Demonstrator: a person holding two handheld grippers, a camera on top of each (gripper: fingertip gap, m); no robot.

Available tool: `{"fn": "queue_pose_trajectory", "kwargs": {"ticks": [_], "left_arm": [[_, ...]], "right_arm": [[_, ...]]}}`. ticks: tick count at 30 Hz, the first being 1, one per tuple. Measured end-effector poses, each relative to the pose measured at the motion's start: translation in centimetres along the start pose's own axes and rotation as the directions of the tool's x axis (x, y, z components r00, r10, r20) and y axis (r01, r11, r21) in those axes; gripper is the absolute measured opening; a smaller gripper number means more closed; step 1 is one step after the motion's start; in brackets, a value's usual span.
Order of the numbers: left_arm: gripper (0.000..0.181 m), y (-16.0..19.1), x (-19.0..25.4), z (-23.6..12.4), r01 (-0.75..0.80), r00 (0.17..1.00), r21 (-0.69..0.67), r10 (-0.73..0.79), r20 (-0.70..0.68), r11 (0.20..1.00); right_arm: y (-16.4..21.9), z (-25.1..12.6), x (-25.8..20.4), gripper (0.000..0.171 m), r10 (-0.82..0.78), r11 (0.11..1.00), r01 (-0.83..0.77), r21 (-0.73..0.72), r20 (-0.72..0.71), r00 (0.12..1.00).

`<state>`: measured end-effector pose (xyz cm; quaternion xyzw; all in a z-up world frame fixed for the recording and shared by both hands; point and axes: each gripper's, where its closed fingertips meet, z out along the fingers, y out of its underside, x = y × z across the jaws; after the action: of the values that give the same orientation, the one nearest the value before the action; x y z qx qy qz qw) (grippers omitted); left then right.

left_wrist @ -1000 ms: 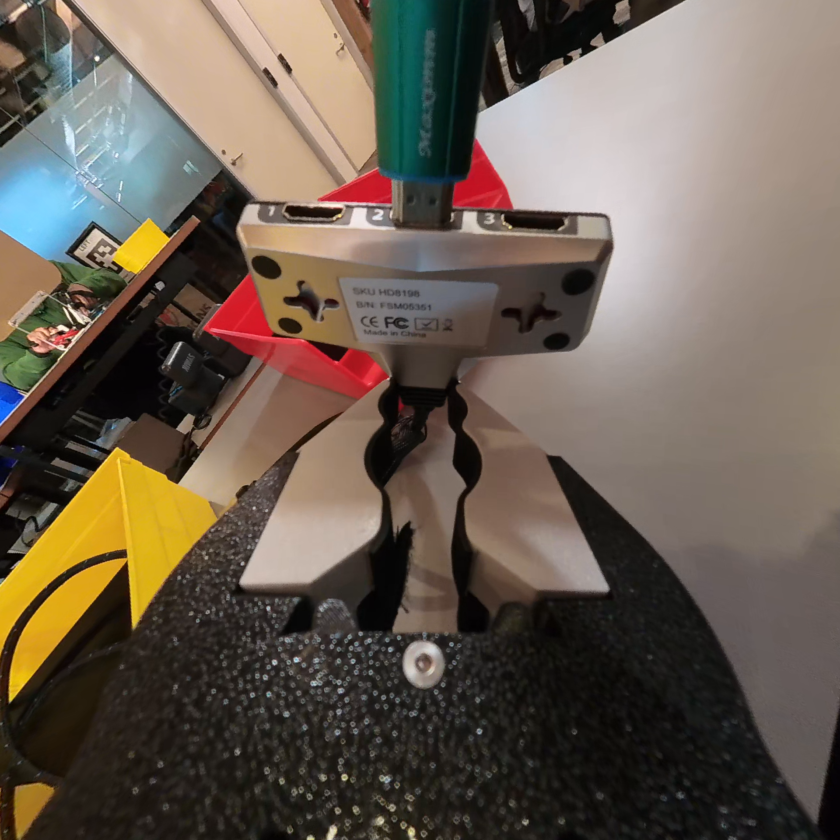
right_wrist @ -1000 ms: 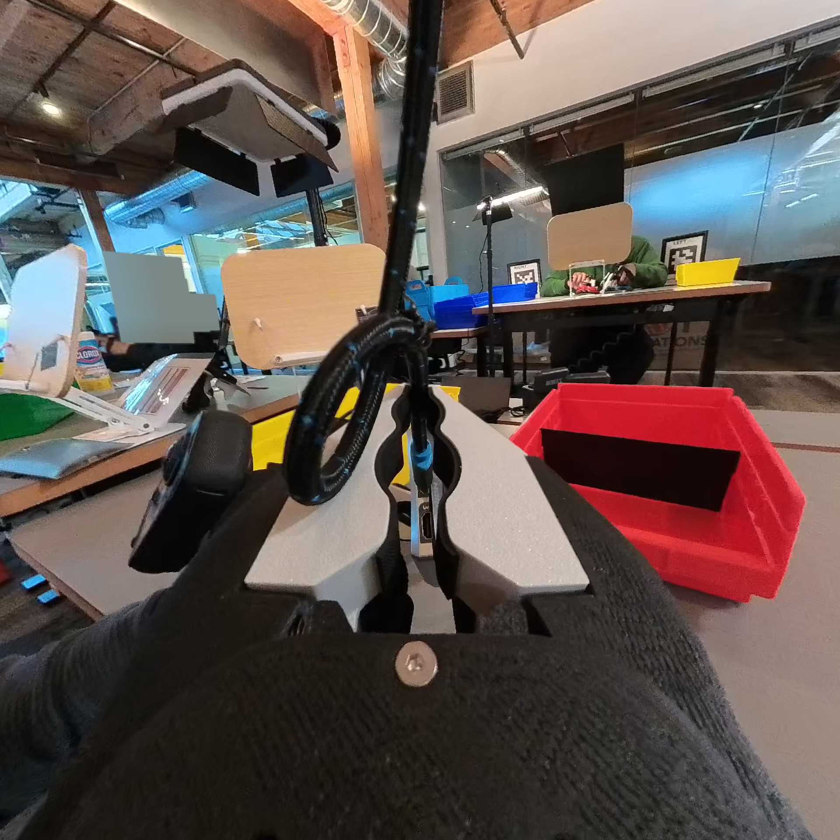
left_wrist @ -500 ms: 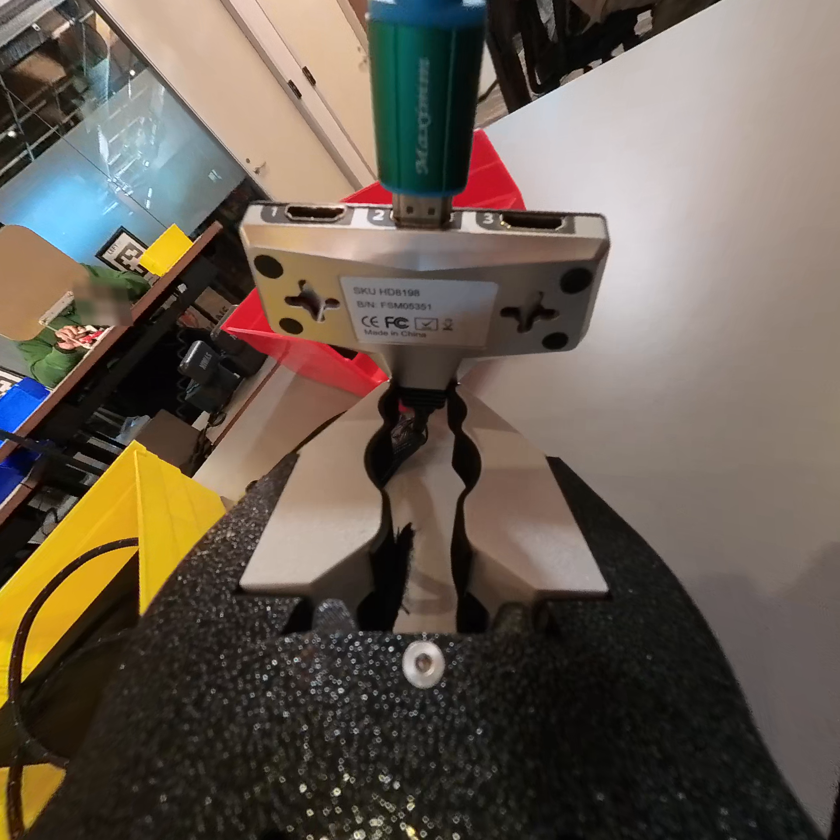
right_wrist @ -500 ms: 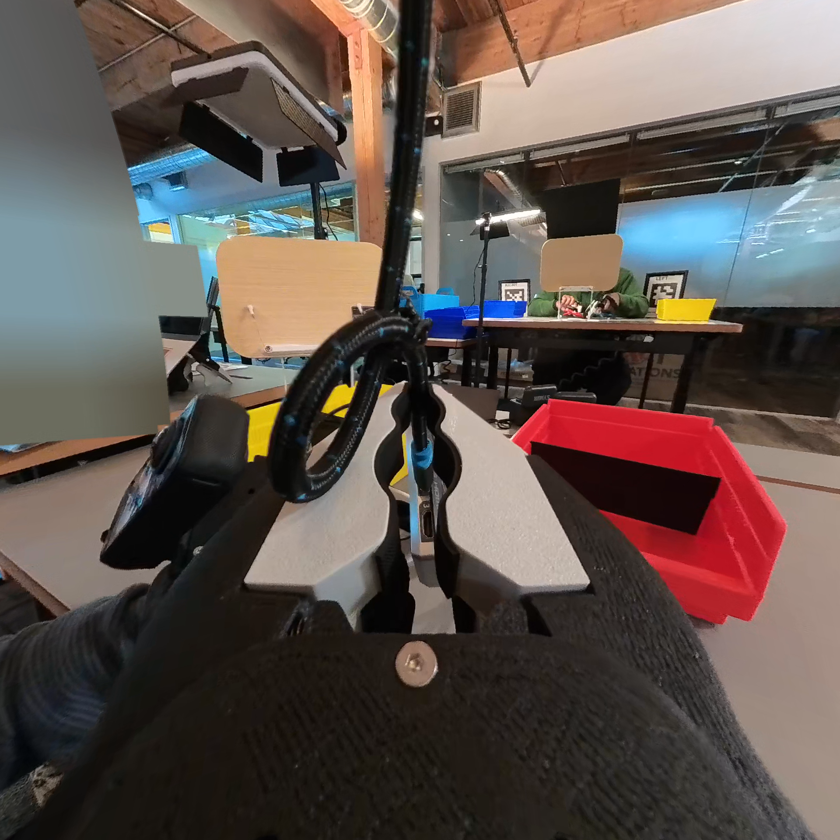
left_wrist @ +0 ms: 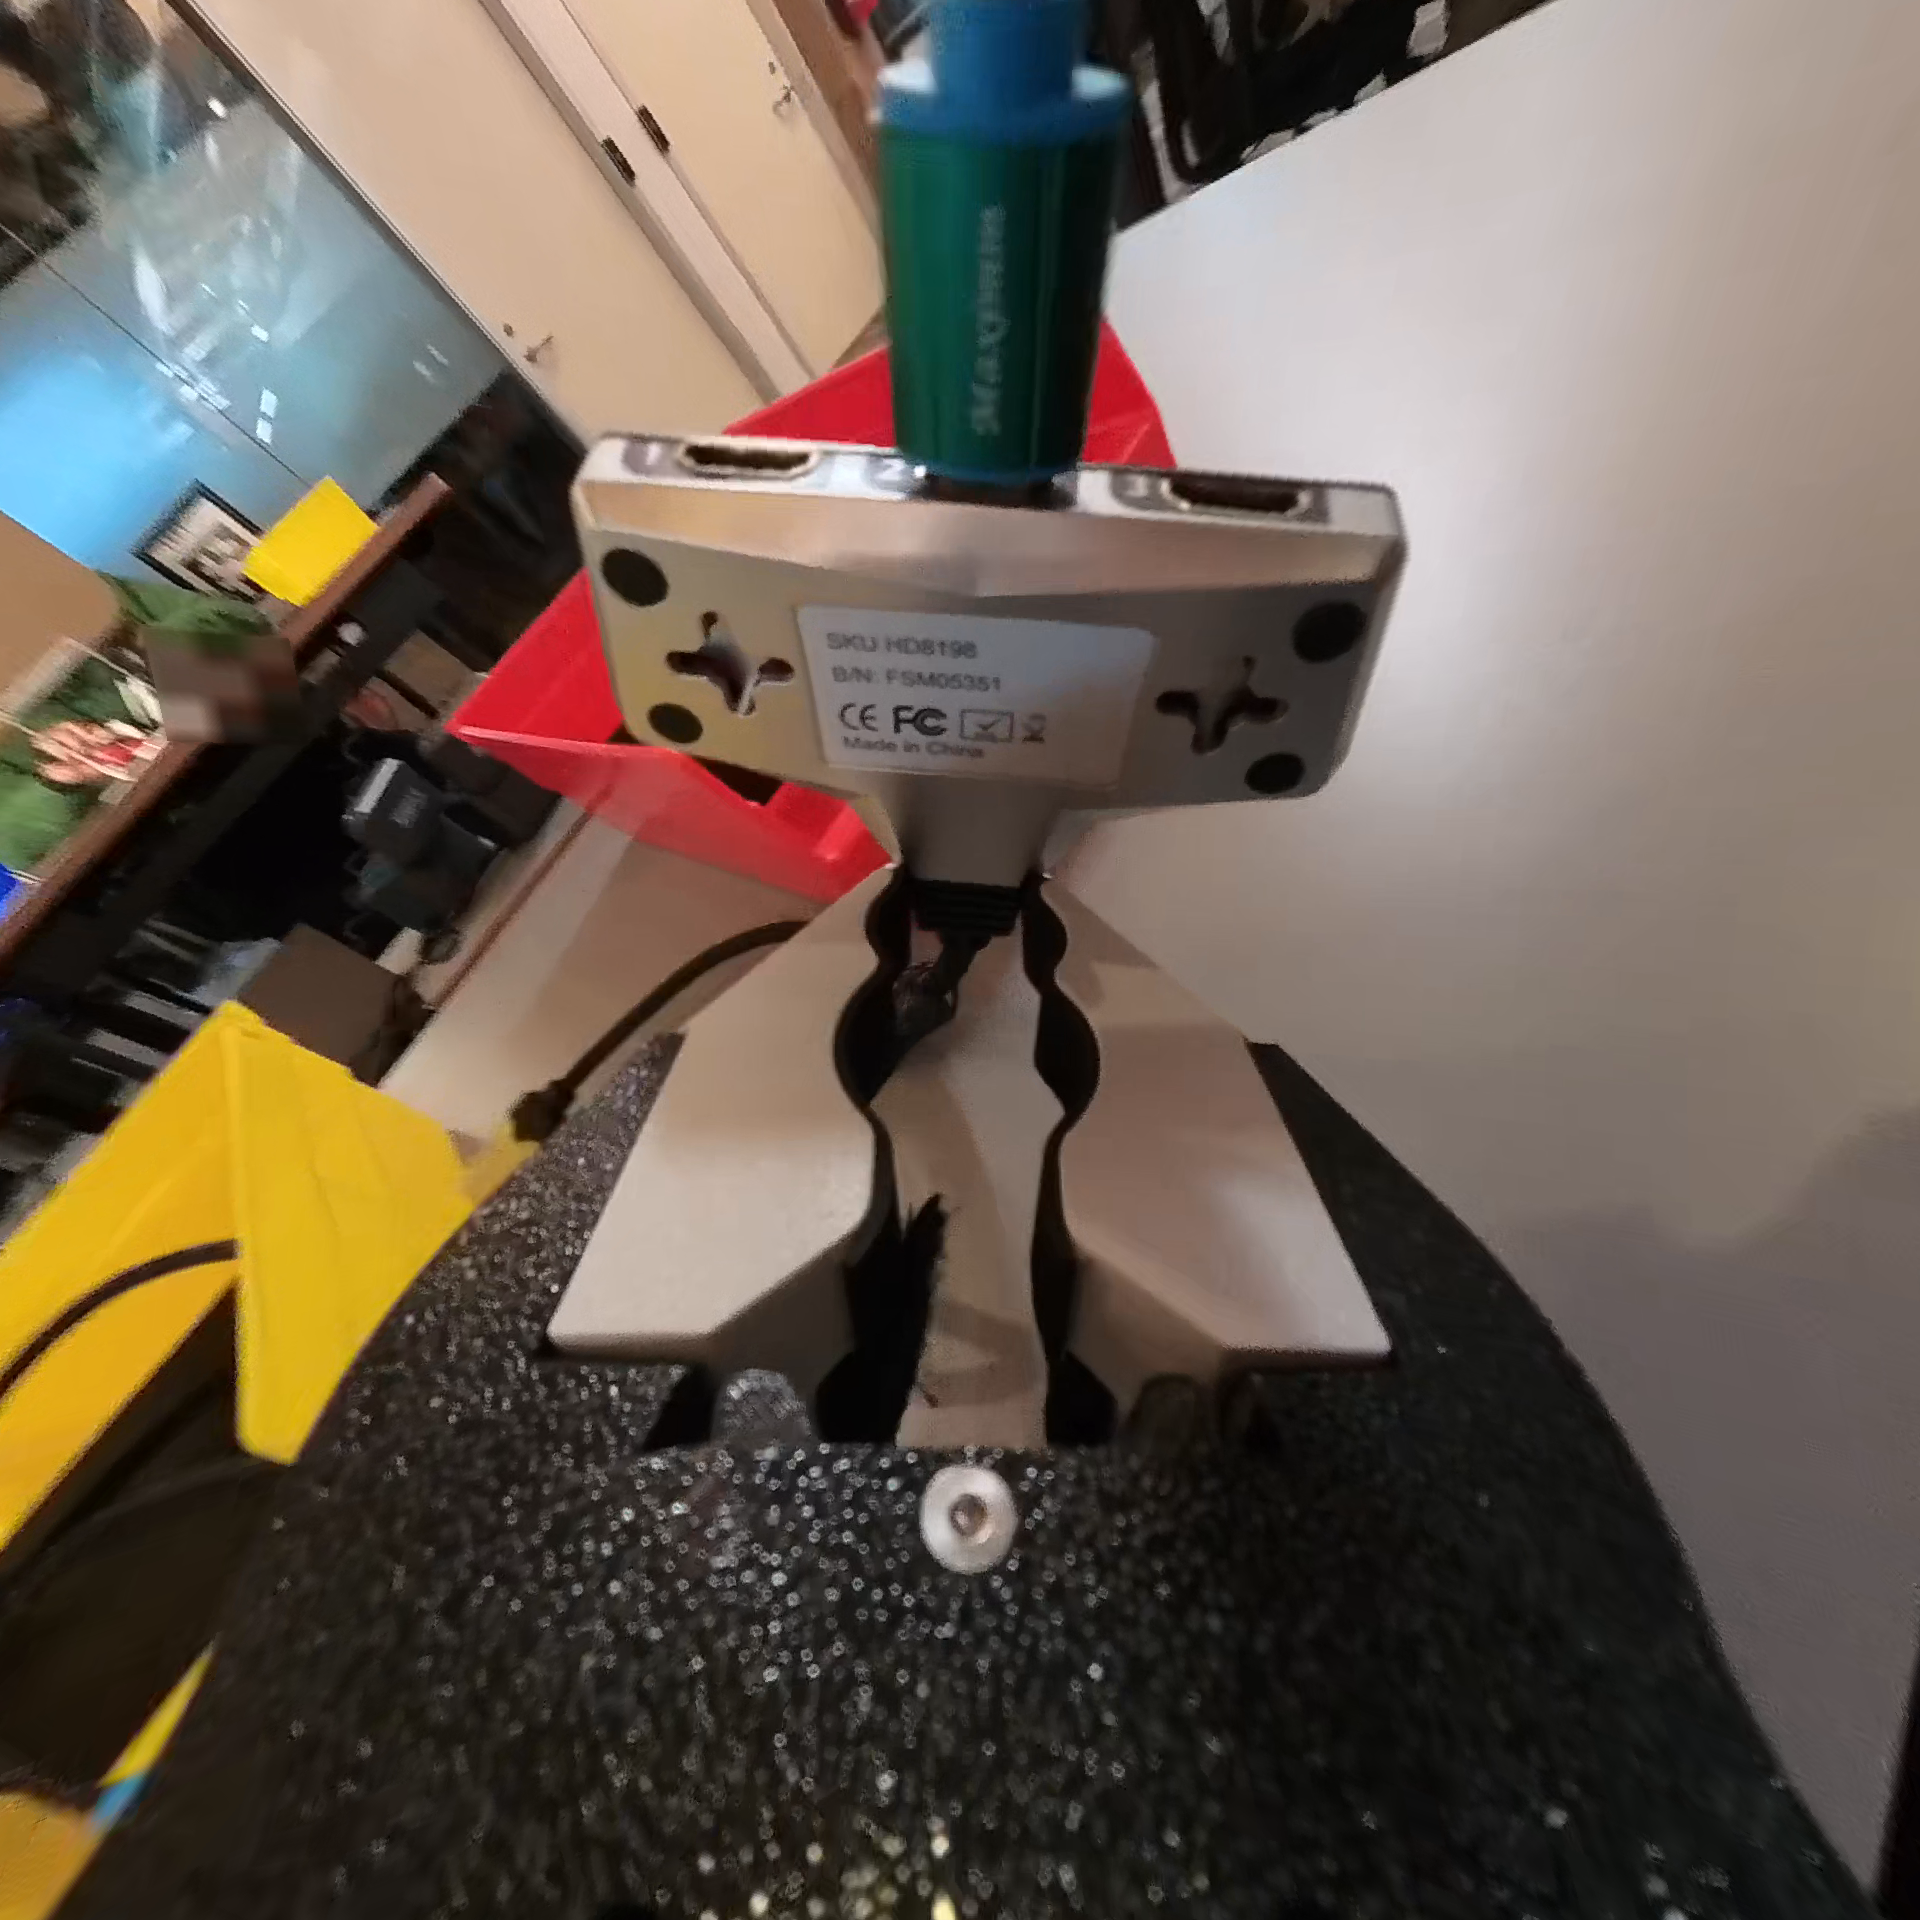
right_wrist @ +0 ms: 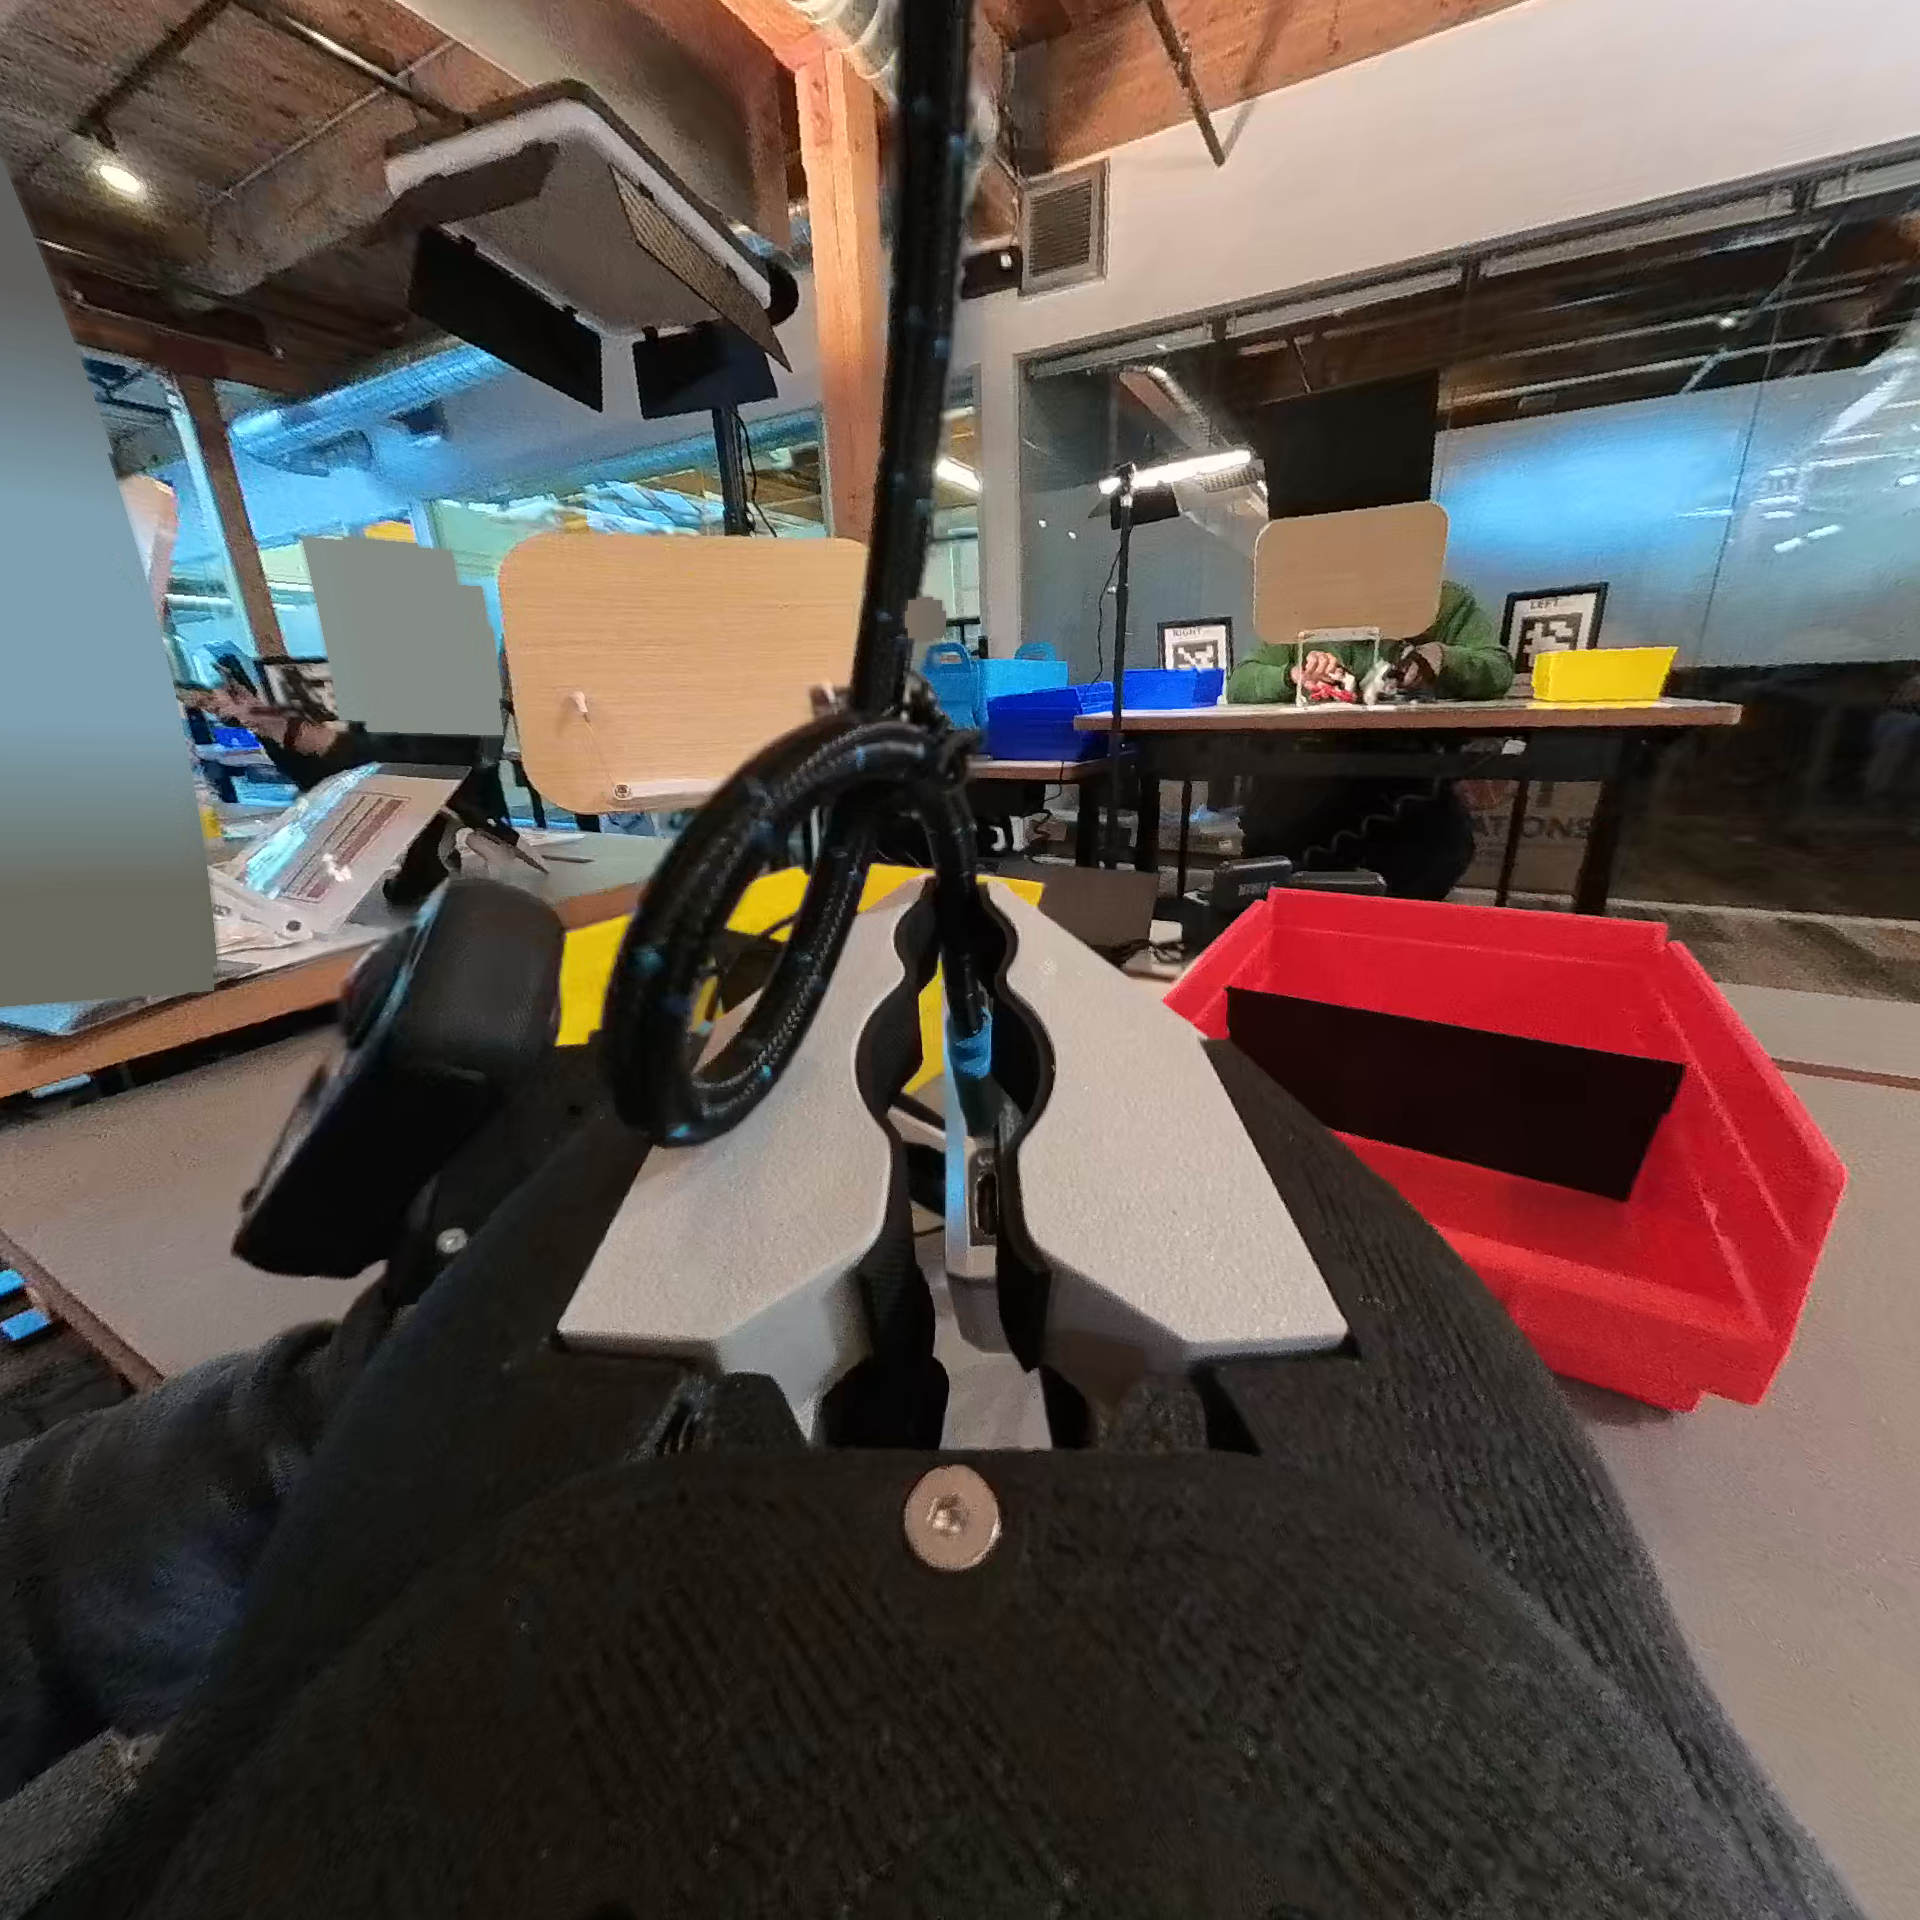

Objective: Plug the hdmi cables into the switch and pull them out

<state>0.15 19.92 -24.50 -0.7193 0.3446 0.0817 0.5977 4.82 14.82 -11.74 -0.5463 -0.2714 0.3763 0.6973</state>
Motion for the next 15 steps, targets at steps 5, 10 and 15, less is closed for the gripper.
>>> {"fn": "queue_pose_trajectory", "kwargs": {"ticks": [5,10,15], "left_arm": [[0.019,-0.7,-1.3,-0.3,0.168,0.985,0.042,-0.165,-0.052,0.985],[0.019,-0.9,-2.1,-0.6,0.19,0.982,0.055,-0.19,-0.018,0.98],[0.019,-1.3,-1.2,-0.5,0.088,0.996,0.045,-0.089,0.016,0.995]], "right_arm": [[0.9,0.0,-0.6,0.044,0.004,1.0,-0.004,-0.009,0.041,0.999],[4.1,0.7,-0.5,0.05,0.036,0.988,-0.022,-0.152,0.086,0.996],[6.2,2.0,-0.3,0.037,0.018,0.967,0.007,-0.253,0.098,0.995]]}}
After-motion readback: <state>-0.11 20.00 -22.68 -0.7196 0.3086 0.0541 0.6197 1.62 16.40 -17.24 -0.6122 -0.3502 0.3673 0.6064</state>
